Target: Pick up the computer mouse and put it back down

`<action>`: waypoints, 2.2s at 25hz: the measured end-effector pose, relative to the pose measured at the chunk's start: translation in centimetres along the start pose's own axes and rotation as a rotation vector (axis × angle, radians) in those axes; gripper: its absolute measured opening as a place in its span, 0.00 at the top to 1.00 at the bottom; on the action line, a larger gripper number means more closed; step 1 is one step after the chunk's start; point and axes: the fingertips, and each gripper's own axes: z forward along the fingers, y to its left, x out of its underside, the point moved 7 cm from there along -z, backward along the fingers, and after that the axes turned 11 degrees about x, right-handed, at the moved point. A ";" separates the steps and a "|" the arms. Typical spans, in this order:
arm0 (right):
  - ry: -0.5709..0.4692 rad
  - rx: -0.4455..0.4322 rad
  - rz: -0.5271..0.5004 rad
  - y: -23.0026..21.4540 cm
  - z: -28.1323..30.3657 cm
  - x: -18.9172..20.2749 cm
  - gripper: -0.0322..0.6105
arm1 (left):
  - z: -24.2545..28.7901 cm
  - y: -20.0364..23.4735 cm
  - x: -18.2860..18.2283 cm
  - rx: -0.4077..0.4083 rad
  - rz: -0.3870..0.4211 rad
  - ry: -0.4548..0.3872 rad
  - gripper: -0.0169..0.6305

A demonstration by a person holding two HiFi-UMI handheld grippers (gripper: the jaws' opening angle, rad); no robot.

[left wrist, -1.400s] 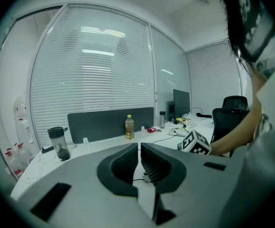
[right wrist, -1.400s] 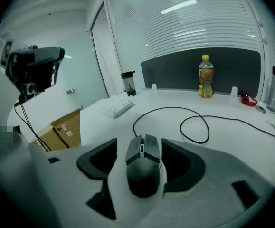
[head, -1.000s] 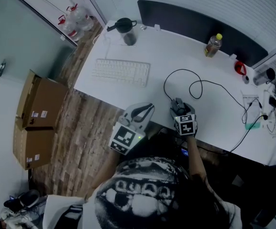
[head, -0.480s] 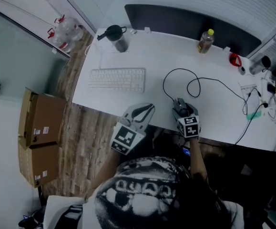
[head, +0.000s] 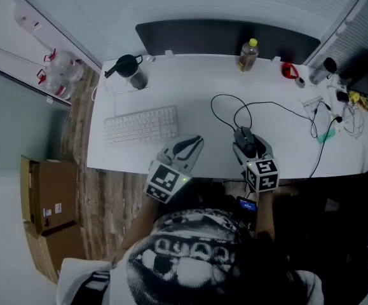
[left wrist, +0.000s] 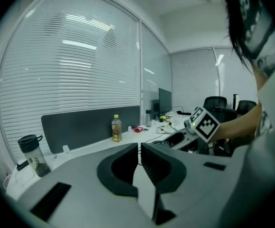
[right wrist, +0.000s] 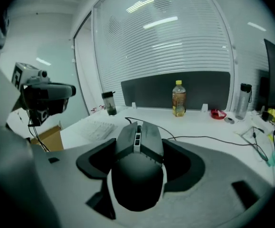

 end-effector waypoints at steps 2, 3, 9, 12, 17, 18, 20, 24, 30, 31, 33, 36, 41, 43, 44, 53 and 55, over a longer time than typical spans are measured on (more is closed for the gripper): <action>-0.029 0.029 0.013 -0.6 -1.1 -1.2 0.48 | 0.6 0.3 -0.1 0.030 0.006 -0.003 0.95; -0.042 0.044 0.015 -0.8 -1.7 -1.7 0.48 | 0.9 0.4 -0.1 0.045 0.008 -0.004 0.95; -0.088 0.112 -0.002 -1.9 -4.4 -4.0 0.48 | 2.4 0.9 -0.2 0.112 0.022 -0.006 0.95; -0.099 0.135 -0.003 -2.5 -4.9 -4.5 0.48 | 3.0 1.0 -0.4 0.133 0.028 -0.009 0.95; -0.102 0.122 -0.040 -2.9 -3.2 -5.5 0.48 | 3.1 1.6 -0.4 0.129 0.029 -0.013 0.95; -0.104 0.113 -0.050 -3.0 -2.4 -5.8 0.48 | 3.0 1.9 -0.3 0.122 0.027 -0.013 0.95; -0.105 0.091 -0.071 -3.0 -0.6 -6.6 0.48 | 2.6 2.5 -0.2 0.101 0.019 -0.014 0.95; -0.079 0.035 -0.122 -2.4 3.8 -7.8 0.48 | 1.4 4.0 0.3 0.050 0.001 -0.011 0.95; -0.016 -0.069 -0.173 -0.1 11.8 -8.6 0.48 | -1.2 6.4 1.4 -0.055 -0.044 0.001 0.95; -0.002 -0.081 -0.179 0.4 13.2 -8.5 0.48 | -1.7 6.8 1.7 -0.074 -0.053 0.005 0.95; 0.031 -0.100 -0.183 1.3 15.8 -8.2 0.48 | -3.0 7.6 2.3 -0.112 -0.070 0.012 0.95; 0.091 -0.125 -0.170 2.6 19.3 -7.3 0.48 | -4.8 8.6 3.2 -0.171 -0.099 0.020 0.95; 0.194 -0.143 -0.165 4.1 23.0 -4.8 0.48 | -7.2 9.6 4.4 -0.247 -0.140 0.029 0.95; 0.232 -0.147 -0.172 4.6 23.9 -3.8 0.48 | -7.9 9.9 4.8 -0.267 -0.149 0.032 0.95; 0.248 -0.146 -0.175 4.7 24.2 -3.3 0.48 | -8.1 10.1 4.9 -0.275 -0.154 0.033 0.95; 0.260 -0.112 -0.166 5.3 25.1 -1.8 0.48 | -9.7 11.1 6.1 -0.305 -0.178 0.042 0.95; 0.257 -0.109 -0.170 5.5 25.2 -1.7 0.47 | -9.9 11.3 6.3 -0.302 -0.178 0.042 0.95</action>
